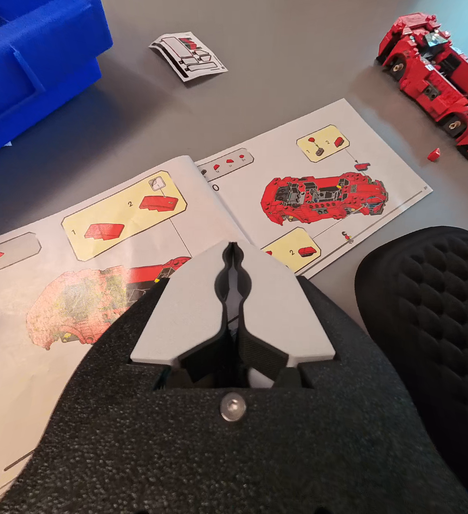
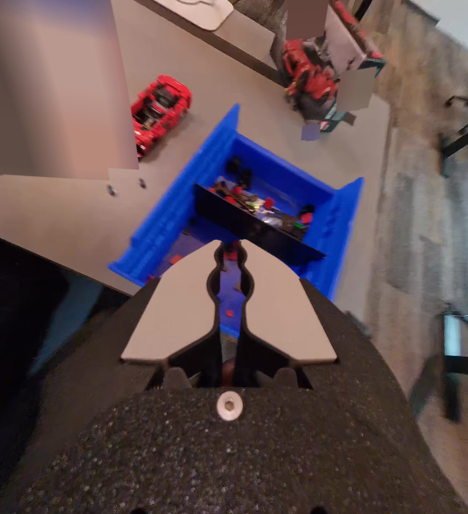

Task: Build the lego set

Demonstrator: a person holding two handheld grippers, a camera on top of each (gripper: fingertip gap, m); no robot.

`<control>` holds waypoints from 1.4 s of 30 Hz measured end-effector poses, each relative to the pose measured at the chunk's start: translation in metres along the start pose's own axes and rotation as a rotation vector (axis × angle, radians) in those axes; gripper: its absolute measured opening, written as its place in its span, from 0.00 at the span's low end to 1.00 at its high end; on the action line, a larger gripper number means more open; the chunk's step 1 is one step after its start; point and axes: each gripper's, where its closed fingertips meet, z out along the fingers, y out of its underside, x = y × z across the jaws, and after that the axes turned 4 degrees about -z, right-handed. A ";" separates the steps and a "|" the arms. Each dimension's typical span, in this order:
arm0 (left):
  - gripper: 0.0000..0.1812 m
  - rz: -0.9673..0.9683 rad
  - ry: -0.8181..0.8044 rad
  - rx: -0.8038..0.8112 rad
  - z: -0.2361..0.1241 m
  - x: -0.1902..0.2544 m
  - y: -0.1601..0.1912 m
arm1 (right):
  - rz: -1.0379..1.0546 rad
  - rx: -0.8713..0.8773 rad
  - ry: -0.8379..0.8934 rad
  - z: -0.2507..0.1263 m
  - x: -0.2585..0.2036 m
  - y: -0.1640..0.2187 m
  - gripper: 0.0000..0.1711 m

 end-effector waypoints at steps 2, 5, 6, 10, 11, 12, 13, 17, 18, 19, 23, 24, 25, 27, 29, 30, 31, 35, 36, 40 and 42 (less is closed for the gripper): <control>0.00 0.000 0.003 0.000 0.000 0.000 0.000 | -0.107 0.005 0.015 -0.004 0.023 0.006 0.04; 0.00 0.016 -0.003 0.003 0.000 0.000 0.000 | -0.273 0.069 -0.073 0.006 0.036 0.003 0.03; 0.00 0.029 -0.008 0.005 -0.001 0.000 0.000 | -0.317 0.088 -0.130 0.012 0.035 0.001 0.04; 0.00 0.051 -0.023 0.005 -0.001 0.000 0.000 | -0.353 0.056 -0.422 0.052 0.011 0.003 0.06; 0.00 0.054 -0.026 0.006 -0.001 0.000 0.000 | -0.321 0.014 -0.471 0.066 0.004 0.008 0.08; 0.00 0.058 -0.031 0.006 -0.001 0.000 0.000 | -0.289 -0.043 -0.507 0.082 -0.003 0.015 0.09; 0.01 0.063 -0.038 0.008 -0.001 0.000 0.000 | -0.260 -0.104 -0.526 0.096 -0.009 0.025 0.09; 0.01 0.093 -0.064 0.010 -0.001 0.000 0.000 | -0.230 -0.298 -0.566 0.131 -0.026 0.063 0.11; 0.01 0.097 -0.067 0.011 -0.001 0.000 0.000 | -0.240 -0.338 -0.553 0.136 -0.027 0.070 0.11; 0.01 0.099 -0.069 0.011 -0.001 0.000 0.000 | -0.243 -0.362 -0.536 0.140 -0.027 0.074 0.11; 0.01 0.097 -0.067 0.010 0.000 0.000 0.000 | -0.234 -0.400 -0.491 0.153 -0.028 0.079 0.09; 0.01 0.095 -0.066 0.010 0.000 0.000 0.000 | -0.228 -0.410 -0.499 0.155 -0.030 0.081 0.08; 0.01 0.095 -0.065 0.010 0.000 0.000 0.000 | -0.224 -0.425 -0.504 0.156 -0.031 0.084 0.08; 0.00 0.095 -0.065 0.010 0.000 0.000 0.000 | -0.237 -0.462 -0.488 0.158 -0.030 0.091 0.08; 0.00 0.094 -0.063 0.010 0.000 0.000 0.000 | -0.236 -0.472 -0.492 0.159 -0.031 0.094 0.07; 0.00 0.093 -0.063 0.010 0.000 0.000 0.000 | -0.224 -0.478 -0.499 0.159 -0.032 0.094 0.06; 0.00 0.094 -0.063 0.010 0.000 0.000 0.000 | -0.215 -0.480 -0.503 0.159 -0.032 0.094 0.06; 0.00 0.093 -0.060 0.011 0.000 0.000 0.000 | -0.227 -0.492 -0.502 0.153 -0.029 0.091 0.05; 0.00 0.089 -0.057 0.011 -0.001 0.000 0.000 | -0.213 -0.465 -0.475 0.147 -0.024 0.079 0.05; 0.00 0.084 -0.052 0.012 -0.001 0.000 0.000 | -0.067 -0.116 -0.449 0.094 -0.050 -0.035 0.04; 0.00 0.089 -0.056 0.012 -0.001 0.000 0.000 | -0.055 -0.012 -0.461 0.077 -0.095 -0.069 0.04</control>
